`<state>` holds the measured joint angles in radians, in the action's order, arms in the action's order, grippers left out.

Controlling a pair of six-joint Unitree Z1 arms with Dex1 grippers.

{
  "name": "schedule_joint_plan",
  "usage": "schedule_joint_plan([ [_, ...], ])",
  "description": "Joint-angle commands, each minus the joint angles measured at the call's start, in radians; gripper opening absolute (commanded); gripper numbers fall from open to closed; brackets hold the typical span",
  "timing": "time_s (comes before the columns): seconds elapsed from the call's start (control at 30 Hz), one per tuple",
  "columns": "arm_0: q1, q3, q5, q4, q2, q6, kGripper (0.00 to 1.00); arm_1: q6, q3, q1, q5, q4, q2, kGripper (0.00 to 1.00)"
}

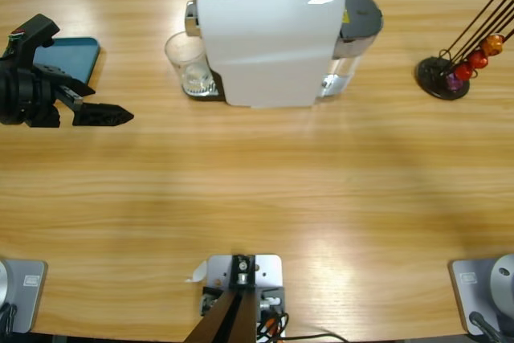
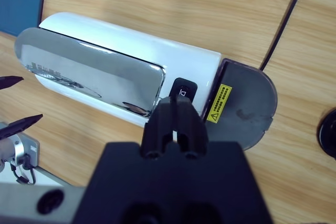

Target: Pour coffee

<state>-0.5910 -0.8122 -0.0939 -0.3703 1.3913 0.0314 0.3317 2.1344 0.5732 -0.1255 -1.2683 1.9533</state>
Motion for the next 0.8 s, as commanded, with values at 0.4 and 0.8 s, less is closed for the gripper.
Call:
schedule_joint_plan([
  [0.4,-0.009,0.034,0.017,-0.005,0.048,0.013,0.987,-0.014,-0.018,-0.021,0.037,-0.014,0.083,0.000],
  [0.8,-0.009,0.036,0.020,-0.004,0.049,0.013,0.987,-0.014,-0.031,-0.018,0.039,-0.028,0.093,0.000],
])
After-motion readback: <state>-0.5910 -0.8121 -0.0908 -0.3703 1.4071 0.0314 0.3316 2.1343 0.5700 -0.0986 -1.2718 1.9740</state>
